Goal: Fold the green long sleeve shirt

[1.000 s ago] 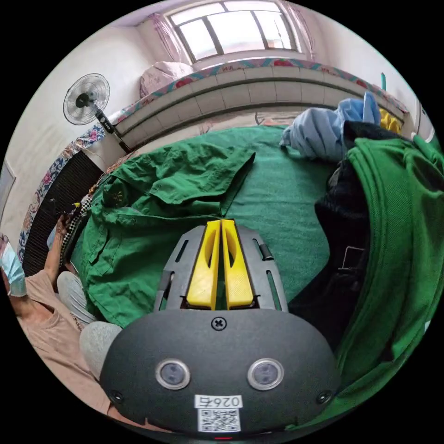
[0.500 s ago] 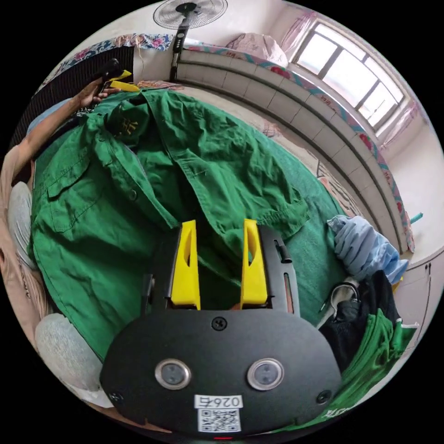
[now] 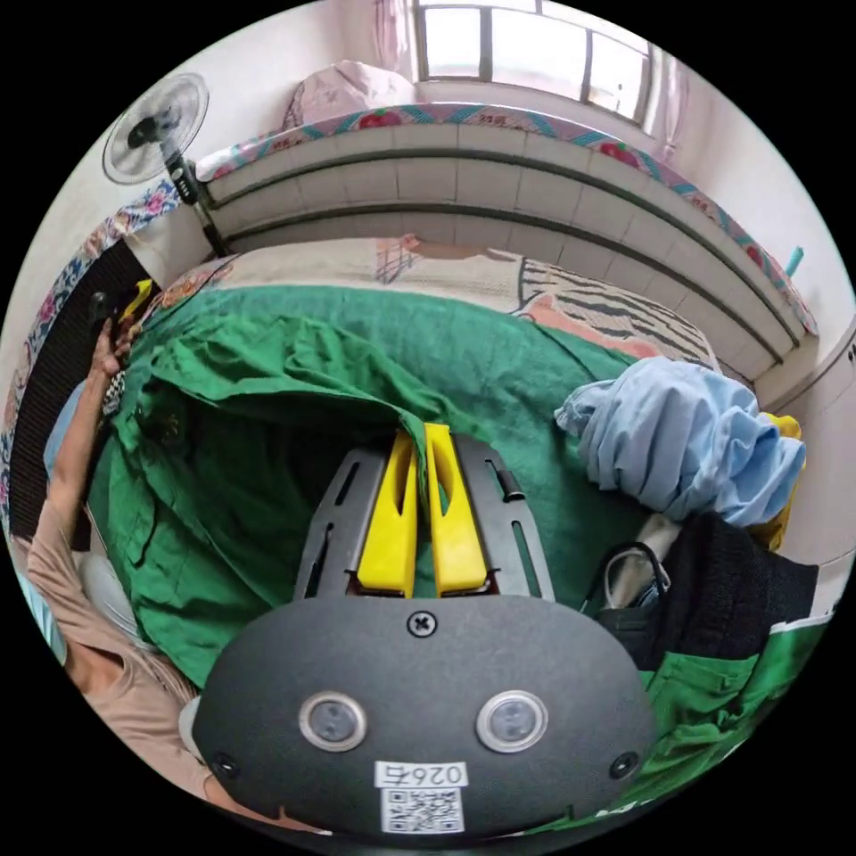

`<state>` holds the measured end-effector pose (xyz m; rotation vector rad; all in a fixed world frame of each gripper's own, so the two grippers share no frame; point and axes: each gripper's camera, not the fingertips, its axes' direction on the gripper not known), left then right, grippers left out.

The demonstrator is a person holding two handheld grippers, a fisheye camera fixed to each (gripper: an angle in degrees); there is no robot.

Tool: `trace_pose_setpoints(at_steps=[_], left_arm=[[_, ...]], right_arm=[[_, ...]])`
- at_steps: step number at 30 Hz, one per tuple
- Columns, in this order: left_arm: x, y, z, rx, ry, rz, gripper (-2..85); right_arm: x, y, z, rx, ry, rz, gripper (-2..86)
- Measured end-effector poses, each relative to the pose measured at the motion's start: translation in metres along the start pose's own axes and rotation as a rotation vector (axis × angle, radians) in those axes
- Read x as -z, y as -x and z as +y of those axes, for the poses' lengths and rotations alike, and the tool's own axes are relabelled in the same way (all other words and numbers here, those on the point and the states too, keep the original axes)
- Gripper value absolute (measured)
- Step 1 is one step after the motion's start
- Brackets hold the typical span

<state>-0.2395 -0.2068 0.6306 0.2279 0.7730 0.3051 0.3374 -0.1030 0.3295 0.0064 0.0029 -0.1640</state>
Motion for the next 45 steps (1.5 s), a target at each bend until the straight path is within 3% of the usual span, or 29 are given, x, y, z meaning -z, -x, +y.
trace_pose_setpoints(at_steps=[2,4,7,15,18,21,23,26,28,30,32,34,37,41,43,45], left_arm=[[-0.006,-0.024,-0.005,-0.045,0.134,-0.042,2.2],[-0.027,-0.037,0.012,-0.022,0.36,-0.146,14.3],[-0.055,-0.029,0.05,0.104,0.488,-0.024,21.9],[-0.109,0.028,0.042,0.385,0.434,0.068,23.0],[-0.135,0.052,0.022,0.473,0.387,0.089,7.9],[-0.109,0.015,-0.016,0.332,0.217,0.001,1.4],[-0.069,-0.033,-0.033,0.163,0.12,-0.092,0.9],[0.009,-0.116,-0.025,-0.11,0.002,-0.17,0.9],[0.04,-0.15,-0.007,-0.207,0.185,-0.174,2.2],[0.061,-0.154,0.013,-0.185,0.264,-0.194,3.7],[0.085,-0.15,0.025,-0.164,0.274,-0.16,4.5],[0.116,-0.133,0.025,-0.12,0.269,-0.196,5.1],[0.161,-0.099,0.01,0.028,0.192,-0.269,5.2],[0.153,-0.07,-0.046,0.101,0.112,-0.142,7.2],[0.084,-0.057,-0.1,0.106,0.236,-0.095,10.6],[0.01,-0.05,-0.134,0.13,0.376,-0.039,16.2]], right_arm=[[0.03,-0.005,-0.006,-0.016,-0.086,0.015,-1.5],[0.065,0.004,0.0,0.013,-0.173,0.043,-1.4],[0.089,0.021,0.021,0.074,-0.208,0.094,-1.4],[0.109,0.014,0.049,0.08,-0.212,0.165,-1.5],[0.106,-0.008,0.045,0.017,-0.254,0.14,-1.5],[0.083,-0.039,0.02,-0.071,-0.194,0.09,-1.4],[0.089,-0.04,0.013,-0.069,-0.29,0.03,-1.4],[0.113,-0.002,0.037,0.123,-0.465,0.042,-1.3],[0.097,0.022,0.073,0.299,-0.343,0.069,-1.2],[0.06,0.018,0.096,0.349,-0.123,-0.069,-0.6],[0.01,0.008,0.11,0.329,0.164,-0.176,0.9],[-0.025,-0.002,0.124,0.271,0.336,-0.083,3.8],[0.001,-0.017,0.117,0.181,0.251,-0.062,7.3],[0.06,-0.034,0.097,0.07,0.0,-0.017,7.0],[0.08,-0.054,0.073,-0.033,-0.14,-0.068,5.8],[0.075,-0.066,0.047,-0.088,-0.155,-0.117,5.8]])
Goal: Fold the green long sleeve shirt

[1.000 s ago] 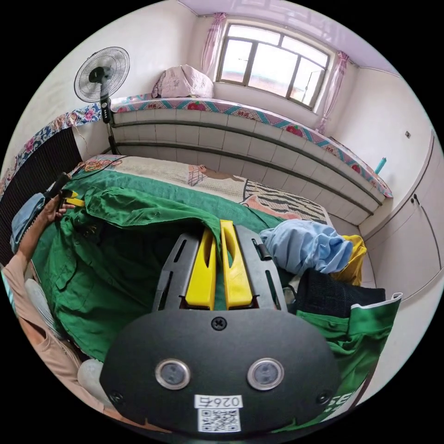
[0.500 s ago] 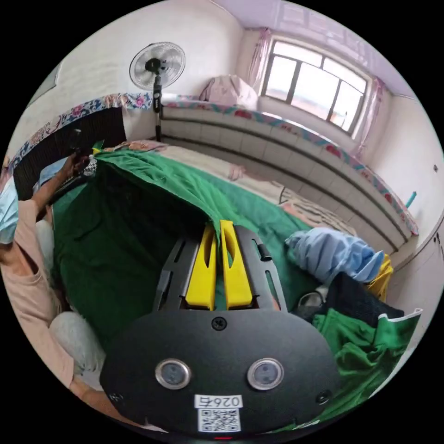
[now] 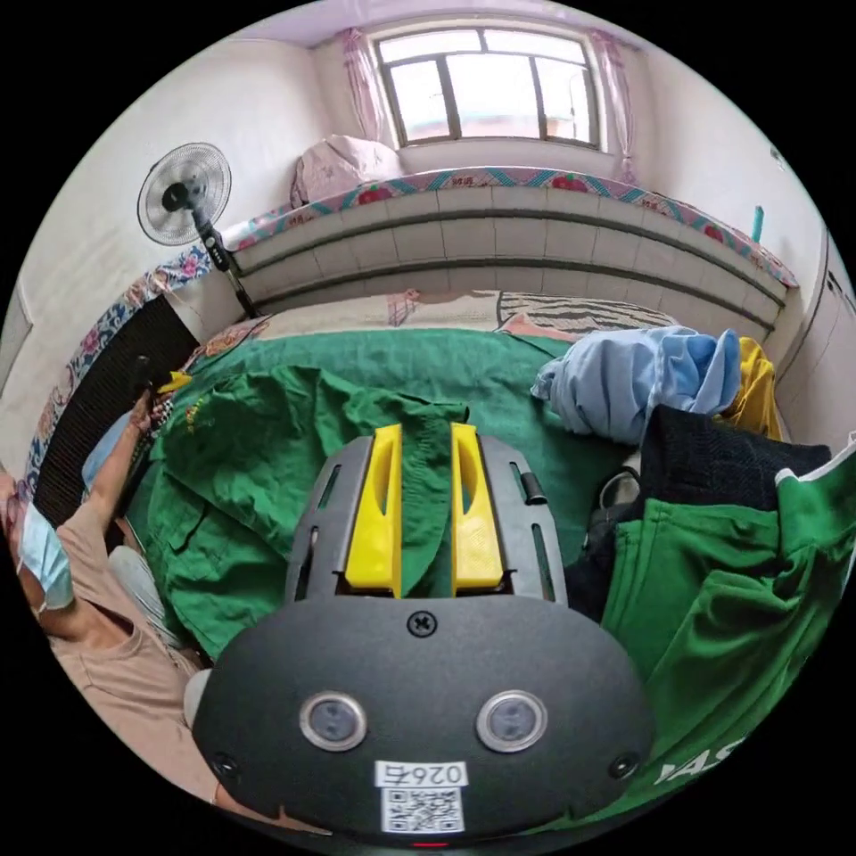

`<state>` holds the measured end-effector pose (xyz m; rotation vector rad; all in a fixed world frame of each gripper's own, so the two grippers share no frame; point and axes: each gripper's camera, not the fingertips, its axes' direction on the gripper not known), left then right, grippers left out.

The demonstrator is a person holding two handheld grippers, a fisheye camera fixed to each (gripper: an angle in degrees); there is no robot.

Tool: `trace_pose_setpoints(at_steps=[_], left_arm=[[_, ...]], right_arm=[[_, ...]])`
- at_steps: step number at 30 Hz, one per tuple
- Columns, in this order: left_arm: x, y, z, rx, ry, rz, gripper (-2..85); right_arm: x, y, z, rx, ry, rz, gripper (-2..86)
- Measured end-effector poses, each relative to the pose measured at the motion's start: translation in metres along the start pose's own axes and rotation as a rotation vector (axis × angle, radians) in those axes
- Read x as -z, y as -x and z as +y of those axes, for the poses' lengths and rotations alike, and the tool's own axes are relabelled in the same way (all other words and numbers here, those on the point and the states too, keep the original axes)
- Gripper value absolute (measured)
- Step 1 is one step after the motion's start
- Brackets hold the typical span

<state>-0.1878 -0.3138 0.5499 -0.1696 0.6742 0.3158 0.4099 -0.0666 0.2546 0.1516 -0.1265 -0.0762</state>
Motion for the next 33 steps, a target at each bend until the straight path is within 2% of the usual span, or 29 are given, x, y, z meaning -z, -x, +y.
trace_pose_setpoints(at_steps=[1,2,4,6,8,10,11,13,15,17,19,20,22,23,25,27,30,31,32,33], left_arm=[[-0.047,-0.005,-0.035,0.001,0.117,0.059,19.4],[-0.071,-0.01,-0.049,-0.006,0.18,0.084,20.2],[-0.16,-0.046,-0.081,-0.074,0.416,0.148,19.7],[-0.205,-0.079,-0.085,-0.133,0.533,0.097,11.1],[-0.217,-0.116,-0.082,-0.222,0.573,-0.006,5.4],[-0.18,-0.176,-0.069,-0.369,0.451,-0.214,2.8],[-0.161,-0.194,-0.062,-0.406,0.387,-0.301,2.5],[-0.064,-0.276,-0.012,-0.589,0.011,-0.667,1.8],[-0.009,-0.302,0.023,-0.628,-0.209,-0.791,2.0],[0.022,-0.293,0.036,-0.554,-0.275,-0.865,2.3],[0.045,-0.261,0.038,-0.382,-0.222,-0.966,0.2],[0.049,-0.254,0.039,-0.36,-0.204,-0.962,0.2],[0.068,-0.226,0.038,-0.299,-0.181,-0.79,1.1],[0.071,-0.218,0.036,-0.283,-0.181,-0.735,3.6],[0.068,-0.18,0.012,-0.19,-0.144,-0.512,12.6],[0.049,-0.152,-0.011,-0.102,-0.096,-0.403,18.5],[-0.005,-0.113,-0.047,0.015,0.029,-0.373,22.8],[-0.034,-0.101,-0.058,0.04,0.099,-0.356,22.4],[-0.051,-0.095,-0.062,0.044,0.156,-0.346,15.7],[-0.08,-0.091,-0.067,0.061,0.261,-0.369,2.2]], right_arm=[[-0.015,-0.004,-0.02,-0.023,0.029,-0.007,6.1],[-0.024,-0.005,-0.029,-0.031,0.048,-0.007,6.5],[-0.069,-0.008,-0.064,-0.046,0.141,0.06,9.1],[-0.109,-0.013,-0.08,-0.076,0.225,0.141,12.5],[-0.15,-0.026,-0.089,-0.121,0.341,0.129,13.3],[-0.19,-0.035,-0.089,-0.12,0.497,0.052,5.3],[-0.182,-0.034,-0.09,-0.114,0.457,0.061,3.7],[-0.122,-0.023,-0.087,-0.027,0.162,0.135,1.3],[-0.096,-0.042,-0.081,-0.101,0.054,0.088,2.4],[-0.096,-0.062,-0.08,-0.172,0.11,0.074,5.3],[-0.092,-0.071,-0.077,-0.223,0.153,0.11,7.5],[-0.088,-0.071,-0.076,-0.23,0.139,0.114,7.7],[-0.068,-0.068,-0.074,-0.259,0.073,0.1,7.0],[-0.062,-0.066,-0.075,-0.26,0.053,0.105,6.8],[-0.044,-0.058,-0.088,-0.247,0.008,0.14,6.4],[-0.035,-0.051,-0.107,-0.219,0.003,0.146,6.3],[-0.033,-0.032,-0.147,-0.138,0.025,0.121,7.1],[-0.038,-0.024,-0.164,-0.107,0.04,0.105,7.6],[-0.042,-0.019,-0.173,-0.093,0.049,0.092,7.6],[-0.051,-0.01,-0.191,-0.065,0.063,0.054,7.5]])
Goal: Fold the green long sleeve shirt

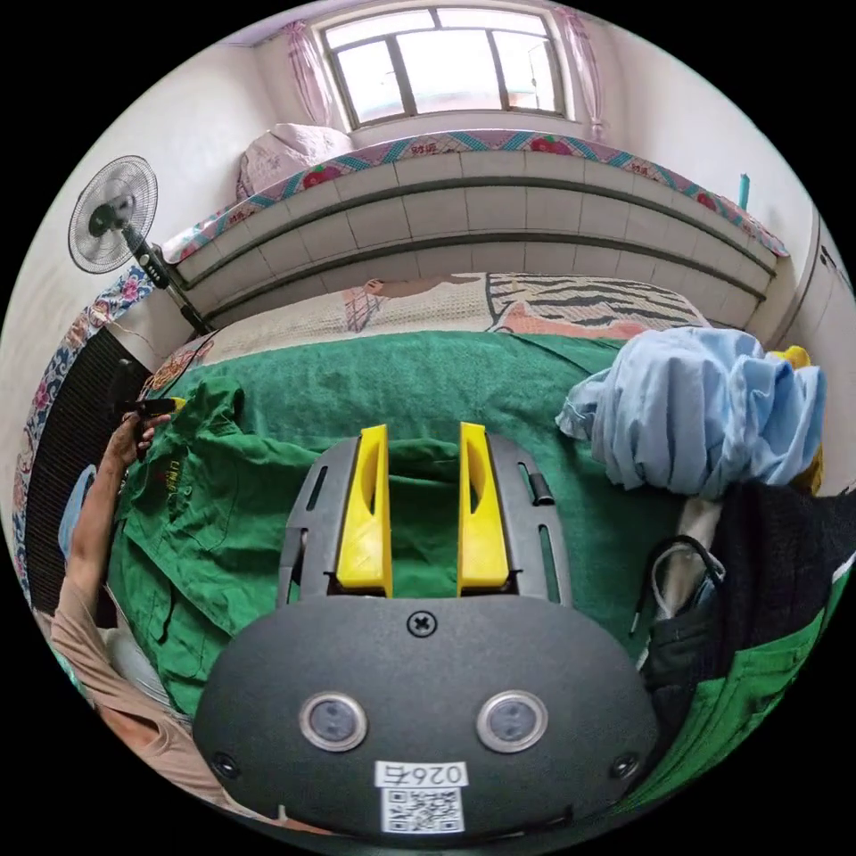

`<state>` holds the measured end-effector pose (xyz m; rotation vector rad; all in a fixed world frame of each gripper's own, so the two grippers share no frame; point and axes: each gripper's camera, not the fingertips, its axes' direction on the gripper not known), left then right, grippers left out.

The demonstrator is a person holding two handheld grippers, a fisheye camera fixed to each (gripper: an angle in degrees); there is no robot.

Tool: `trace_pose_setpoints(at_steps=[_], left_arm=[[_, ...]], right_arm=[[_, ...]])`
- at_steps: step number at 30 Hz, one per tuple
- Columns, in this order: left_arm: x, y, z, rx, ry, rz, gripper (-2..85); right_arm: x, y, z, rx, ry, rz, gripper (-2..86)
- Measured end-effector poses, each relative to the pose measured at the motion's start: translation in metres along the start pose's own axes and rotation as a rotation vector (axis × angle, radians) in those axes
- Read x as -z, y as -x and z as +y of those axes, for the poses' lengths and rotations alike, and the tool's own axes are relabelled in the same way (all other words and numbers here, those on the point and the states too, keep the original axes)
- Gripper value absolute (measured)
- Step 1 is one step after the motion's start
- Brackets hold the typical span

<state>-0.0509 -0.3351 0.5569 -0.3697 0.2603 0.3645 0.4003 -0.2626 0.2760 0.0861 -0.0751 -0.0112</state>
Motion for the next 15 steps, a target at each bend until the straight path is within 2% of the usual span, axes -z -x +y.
trace_pose_setpoints(at_steps=[2,3,4,7,9,13,15], left_arm=[[0.002,-0.027,0.002,-0.094,-0.118,-0.121,1.6],[0.024,-0.039,0.016,-0.144,-0.277,-0.168,1.9],[0.049,-0.037,0.032,-0.156,-0.41,-0.167,2.7],[0.11,0.0,0.067,-0.074,-0.633,-0.143,7.9],[0.125,0.028,0.074,-0.042,-0.609,-0.065,10.6],[0.113,0.06,0.088,-0.031,-0.351,-0.106,15.0],[0.101,0.067,0.104,-0.088,-0.273,-0.048,19.2]], right_arm=[[-0.012,0.021,-0.028,0.049,0.023,-0.058,6.5],[-0.019,0.038,-0.048,0.09,0.028,-0.091,6.3],[-0.025,0.057,-0.07,0.134,0.023,-0.123,6.1],[-0.036,0.109,-0.13,0.211,0.0,-0.224,6.1],[-0.048,0.14,-0.168,0.234,0.016,-0.285,6.5],[-0.086,0.203,-0.235,0.232,0.109,-0.426,9.0],[-0.097,0.225,-0.253,0.229,0.132,-0.419,10.8]])
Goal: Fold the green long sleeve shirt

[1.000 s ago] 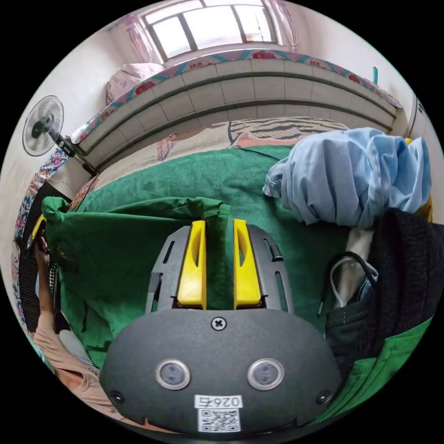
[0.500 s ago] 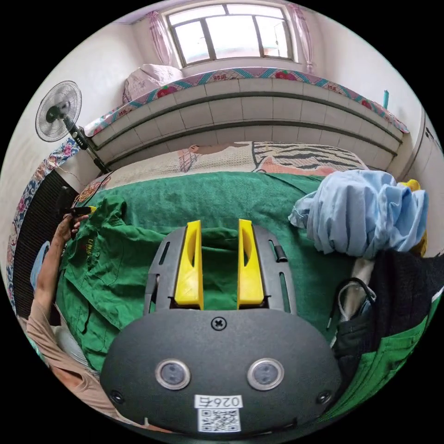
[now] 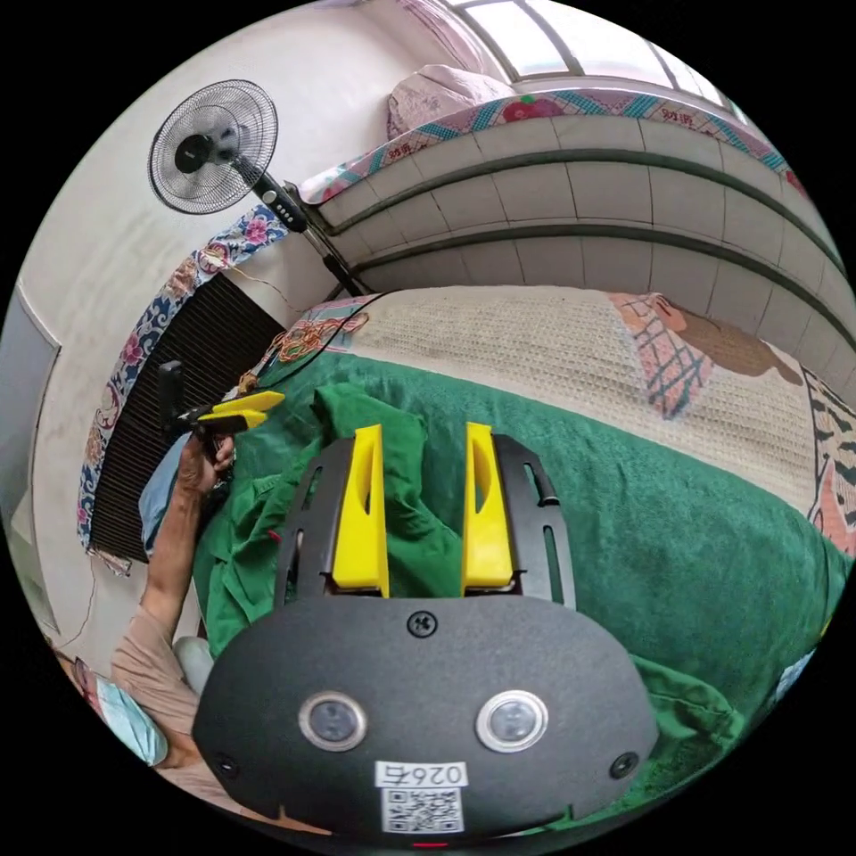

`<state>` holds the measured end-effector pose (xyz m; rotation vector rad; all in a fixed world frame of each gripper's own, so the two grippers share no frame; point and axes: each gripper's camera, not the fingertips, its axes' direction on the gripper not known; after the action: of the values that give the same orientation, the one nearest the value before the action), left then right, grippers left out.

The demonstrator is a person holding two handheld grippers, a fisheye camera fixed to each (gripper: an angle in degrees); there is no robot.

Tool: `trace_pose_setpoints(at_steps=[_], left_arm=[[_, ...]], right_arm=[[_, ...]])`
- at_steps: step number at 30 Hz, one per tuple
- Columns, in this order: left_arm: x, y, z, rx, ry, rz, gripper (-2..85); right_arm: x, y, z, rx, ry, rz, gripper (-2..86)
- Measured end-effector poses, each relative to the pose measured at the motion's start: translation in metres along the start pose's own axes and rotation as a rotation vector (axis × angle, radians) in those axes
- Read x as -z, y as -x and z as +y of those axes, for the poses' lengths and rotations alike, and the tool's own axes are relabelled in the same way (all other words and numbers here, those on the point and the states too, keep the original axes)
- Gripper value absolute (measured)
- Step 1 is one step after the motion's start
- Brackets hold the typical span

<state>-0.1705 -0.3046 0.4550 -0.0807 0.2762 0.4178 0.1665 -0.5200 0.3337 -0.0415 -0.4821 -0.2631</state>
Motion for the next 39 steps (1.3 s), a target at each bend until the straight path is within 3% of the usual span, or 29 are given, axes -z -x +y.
trace_pose_setpoints(at_steps=[3,5,6,7,8,10,12,14,15,18,21,23,24,25,27,28,30,33,39], left_arm=[[-0.023,0.01,0.03,-0.03,0.123,0.165,23.1],[-0.057,0.006,0.044,-0.09,0.29,0.217,17.0],[-0.081,-0.004,0.053,-0.128,0.431,0.22,5.9],[-0.078,-0.02,0.061,-0.177,0.438,0.141,0.3],[-0.065,-0.032,0.067,-0.214,0.382,0.079,0.1],[0.014,-0.057,0.108,-0.255,0.102,-0.153,0.5],[0.054,-0.038,0.145,-0.165,-0.062,-0.066,1.4],[0.07,-0.009,0.181,-0.047,-0.119,-0.047,4.4],[0.077,0.01,0.204,0.036,-0.136,-0.047,7.0],[0.072,0.038,0.249,0.111,-0.221,0.177,15.5],[0.022,0.038,0.245,0.125,-0.12,0.221,28.2],[-0.017,0.023,0.229,0.072,-0.013,0.214,29.3],[-0.027,0.002,0.221,-0.004,0.027,0.073,15.9],[-0.04,-0.02,0.216,-0.11,0.08,0.074,6.8],[-0.046,-0.044,0.221,-0.131,0.085,0.041,1.7],[-0.037,-0.061,0.234,-0.16,0.073,-0.071,1.2],[-0.009,-0.072,0.266,-0.132,0.001,-0.124,1.1],[0.027,-0.076,0.308,-0.117,-0.097,0.015,2.2],[0.017,-0.082,0.291,-0.066,-0.155,-0.002,15.7]], right_arm=[[-0.022,0.011,-0.036,-0.047,0.032,0.043,18.1],[-0.048,0.014,-0.054,-0.096,0.123,-0.006,19.6],[-0.048,0.029,-0.063,-0.082,0.135,0.152,8.8],[-0.034,0.056,-0.069,0.011,0.126,0.296,2.4],[-0.019,0.069,-0.071,0.049,0.066,0.305,1.3],[0.075,0.108,-0.053,0.153,-0.369,0.428,-0.5],[0.117,0.099,-0.053,0.022,-0.512,0.627,-0.7],[0.133,0.077,-0.069,-0.005,-0.371,0.558,-0.8],[0.138,0.065,-0.074,-0.001,-0.299,0.433,-0.8],[0.144,0.061,-0.075,0.015,-0.261,0.35,-0.3],[0.128,0.06,-0.097,0.001,-0.167,0.307,3.8],[0.114,0.061,-0.116,-0.025,-0.113,0.202,8.1],[0.101,0.065,-0.129,-0.036,-0.075,0.139,8.0],[0.083,0.074,-0.143,0.001,0.022,0.079,5.5],[0.062,0.097,-0.16,0.11,0.206,0.077,0.4],[0.082,0.113,-0.161,0.159,0.11,0.237,-0.3],[0.14,0.108,-0.157,0.118,-0.1,0.338,-0.6],[0.213,0.07,-0.145,-0.055,-0.257,0.329,-0.4],[0.213,0.122,-0.173,0.099,-0.13,0.174,3.0]])
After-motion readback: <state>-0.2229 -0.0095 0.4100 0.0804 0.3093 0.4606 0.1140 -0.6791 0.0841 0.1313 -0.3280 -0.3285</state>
